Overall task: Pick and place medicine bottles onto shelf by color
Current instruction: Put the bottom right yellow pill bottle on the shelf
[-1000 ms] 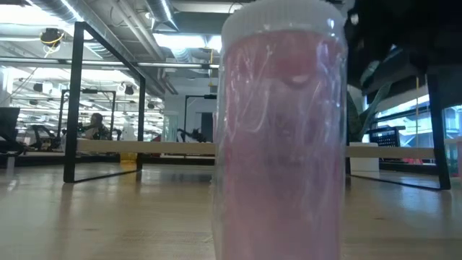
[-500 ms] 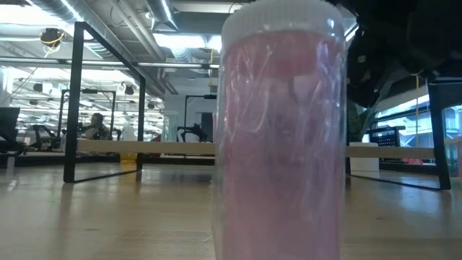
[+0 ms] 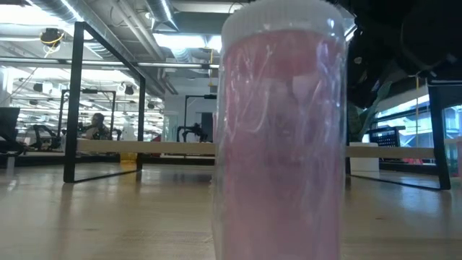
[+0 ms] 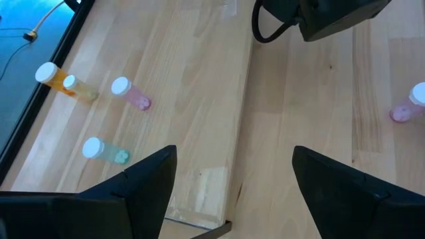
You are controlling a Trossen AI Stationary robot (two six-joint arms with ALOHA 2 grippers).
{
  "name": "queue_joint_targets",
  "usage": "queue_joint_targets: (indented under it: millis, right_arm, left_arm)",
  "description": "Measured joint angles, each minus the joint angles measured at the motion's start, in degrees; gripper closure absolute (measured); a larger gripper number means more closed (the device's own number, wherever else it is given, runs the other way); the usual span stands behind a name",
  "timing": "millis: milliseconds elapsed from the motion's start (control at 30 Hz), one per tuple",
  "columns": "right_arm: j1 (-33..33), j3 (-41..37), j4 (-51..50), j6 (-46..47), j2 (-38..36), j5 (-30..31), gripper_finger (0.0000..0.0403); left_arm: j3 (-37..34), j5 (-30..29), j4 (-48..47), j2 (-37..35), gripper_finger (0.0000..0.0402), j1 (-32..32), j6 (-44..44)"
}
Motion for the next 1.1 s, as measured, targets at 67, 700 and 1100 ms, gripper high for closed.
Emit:
queue_joint_targets:
  millis: [67,700,1100]
  right_arm:
    - [-0.1,0.0,0.0,0.0,0.0,-0.5,0.0279]
    - [-0.6,0.0,1.4,-0.2,-0.1,-2.1,0.0279]
    - [-0.7,-3.3,-0.8,2.3,-0.1,-7.3,0.0279]
  left_arm:
    - [0.0,0.0,0.0,0.0,0.0108,0.0,0.0]
    - [0.0,0.0,0.0,0.0,0.0108,0.0,0.0]
    - [0.0,0.0,0.0,0.0,0.0108,0.0,0.0]
